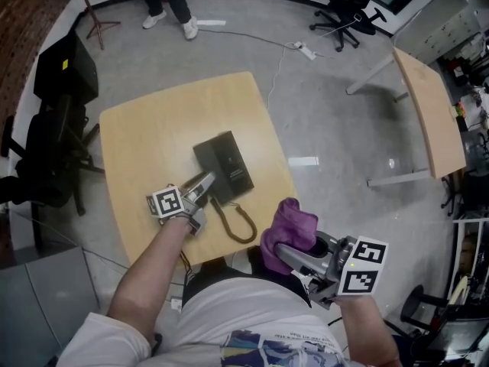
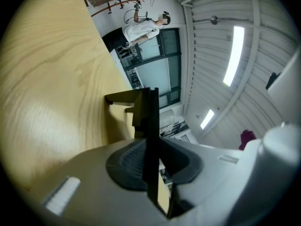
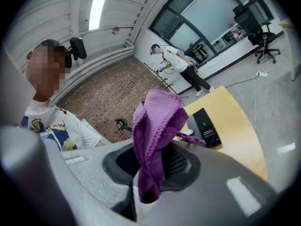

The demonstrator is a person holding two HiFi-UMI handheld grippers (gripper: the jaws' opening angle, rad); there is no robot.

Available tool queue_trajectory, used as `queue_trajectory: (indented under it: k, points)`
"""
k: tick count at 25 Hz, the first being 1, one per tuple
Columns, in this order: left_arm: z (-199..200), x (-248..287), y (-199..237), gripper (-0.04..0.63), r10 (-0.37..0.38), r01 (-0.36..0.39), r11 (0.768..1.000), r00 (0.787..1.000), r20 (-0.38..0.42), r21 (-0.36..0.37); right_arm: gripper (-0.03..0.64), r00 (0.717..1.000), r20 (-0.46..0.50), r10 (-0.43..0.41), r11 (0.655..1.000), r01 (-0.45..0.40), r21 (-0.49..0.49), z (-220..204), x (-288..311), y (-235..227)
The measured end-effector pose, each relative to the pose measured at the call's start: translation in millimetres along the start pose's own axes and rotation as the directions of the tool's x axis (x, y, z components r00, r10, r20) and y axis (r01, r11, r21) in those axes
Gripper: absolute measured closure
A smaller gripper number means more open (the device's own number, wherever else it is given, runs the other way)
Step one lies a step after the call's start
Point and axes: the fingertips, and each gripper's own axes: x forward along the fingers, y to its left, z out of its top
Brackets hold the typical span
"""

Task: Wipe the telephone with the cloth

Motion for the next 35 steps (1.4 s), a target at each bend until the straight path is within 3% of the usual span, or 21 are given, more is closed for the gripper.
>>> queue_trajectory:
  k: [6, 16, 21, 25, 29, 35]
  points:
    - [-5.6, 2.5, 2.6, 0.501, 0.079, -0.074, 0.992, 0.996, -0.051, 0.107, 0.526, 0.999, -0.033, -0.012, 1.0, 0.012, -0.019, -17.3, 11.1, -1.0]
    - [2.9, -9.2, -9.5, 0.399, 0.158, -0.148, 0.966, 0.987, -0.027, 0.213, 0.526, 0.997, -0.075, -0.028, 0.997, 0.023, -0.07, -32.6, 8.5, -3.8]
    - [10.0, -46.5, -34.9, 0.38, 0.202, -0.205, 0.929, 0.978, 0.041, 0.308, 0.526, 0.992, -0.114, -0.05, 0.977, 0.025, -0.21, -43.0, 4.5, -13.2]
    - [-5.4, -73.1, -83.6, 0.38, 0.162, -0.183, 0.909, 0.983, 0.087, 0.374, 0.526, 0.989, -0.134, -0.057, 0.947, 0.01, -0.322, -52.2, -11.5, -22.6]
    - [-47.9, -85.2, -146.3, 0.388, 0.129, -0.163, 0.875, 0.986, 0.104, 0.456, 0.526, 0.988, -0.146, -0.042, 0.906, -0.024, -0.423, -61.1, -40.6, -31.2]
    - [-144.9, -85.8, -230.5, 0.414, 0.157, -0.178, 0.784, 0.984, 0.088, 0.594, 0.526, 0.989, -0.147, 0.033, 0.867, -0.101, -0.488, -79.2, -89.5, -40.7]
